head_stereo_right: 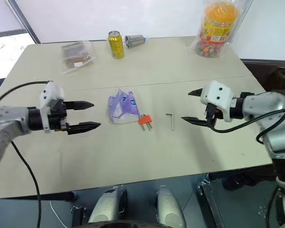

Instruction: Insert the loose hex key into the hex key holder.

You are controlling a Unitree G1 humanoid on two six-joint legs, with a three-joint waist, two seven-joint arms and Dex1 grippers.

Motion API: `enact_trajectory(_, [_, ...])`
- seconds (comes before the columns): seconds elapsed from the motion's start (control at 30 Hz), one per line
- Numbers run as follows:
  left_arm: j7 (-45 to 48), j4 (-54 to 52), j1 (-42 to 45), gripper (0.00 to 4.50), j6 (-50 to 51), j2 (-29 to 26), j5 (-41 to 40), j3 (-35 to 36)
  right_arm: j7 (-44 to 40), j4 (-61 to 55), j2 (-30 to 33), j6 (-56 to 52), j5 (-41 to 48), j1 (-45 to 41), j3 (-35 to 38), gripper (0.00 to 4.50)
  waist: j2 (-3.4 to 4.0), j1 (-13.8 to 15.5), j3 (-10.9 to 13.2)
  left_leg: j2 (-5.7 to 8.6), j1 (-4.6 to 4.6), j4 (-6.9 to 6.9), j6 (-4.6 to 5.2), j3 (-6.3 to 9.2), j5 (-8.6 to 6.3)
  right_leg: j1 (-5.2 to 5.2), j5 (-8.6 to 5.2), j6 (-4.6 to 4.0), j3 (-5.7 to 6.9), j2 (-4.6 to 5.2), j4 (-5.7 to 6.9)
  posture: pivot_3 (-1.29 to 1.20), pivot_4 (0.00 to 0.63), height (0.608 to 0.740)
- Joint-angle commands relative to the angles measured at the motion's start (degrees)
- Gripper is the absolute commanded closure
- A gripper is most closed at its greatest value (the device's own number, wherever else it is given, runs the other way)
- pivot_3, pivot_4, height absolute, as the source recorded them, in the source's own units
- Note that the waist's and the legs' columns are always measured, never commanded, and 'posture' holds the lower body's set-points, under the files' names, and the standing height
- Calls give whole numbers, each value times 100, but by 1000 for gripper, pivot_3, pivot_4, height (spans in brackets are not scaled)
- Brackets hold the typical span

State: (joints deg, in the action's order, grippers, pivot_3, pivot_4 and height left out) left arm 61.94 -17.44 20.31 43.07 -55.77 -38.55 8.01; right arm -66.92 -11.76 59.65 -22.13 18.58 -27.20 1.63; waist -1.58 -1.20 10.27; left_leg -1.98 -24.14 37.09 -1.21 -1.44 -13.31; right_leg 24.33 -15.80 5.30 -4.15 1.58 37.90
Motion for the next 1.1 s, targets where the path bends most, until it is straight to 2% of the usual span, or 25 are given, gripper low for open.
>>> enact_trajectory(0.03, [478,46,28,20,-75,-322,-100,158,-234,-225,74,-104,153,-334,-29,0,1,-8,1,-1,0,-1,0,-1,0,1,0,0,0,0,0,0,150,740])
enact_trajectory(0.33, [442,129,281,20,68,-347,-120,146,-215,-310,-192,-356,200,-1008,-284,0,3,28,4,0,-15,8,0,-2,0,11,0,0,-1,2,1,0,150,740])
enact_trajectory(0.7, [321,186,132,20,-66,-263,33,108,-61,-417,-341,-393,176,-921,-314,0,3,28,5,0,-16,7,0,-2,0,15,1,1,-1,2,4,0,150,740])
enact_trajectory(0.8, [225,337,124,20,-459,-146,481,-174,43,-512,-368,-423,188,-788,-263,0,3,36,5,0,-16,7,0,-2,0,15,1,1,0,2,4,0,150,740])
enact_trajectory(0.93, [-280,979,448,20,-1178,588,1303,-822,218,-647,-398,-526,230,-684,-197,0,4,55,4,3,-16,11,0,-4,0,13,3,4,-2,3,6,0,150,740])
enact_trajectory(1.1, [-476,1751,680,20,-2123,1292,2114,-1403,398,-872,-334,-617,231,-439,-72,0,2,48,4,3,-21,17,0,-2,0,13,10,18,-1,1,8,0,150,740])
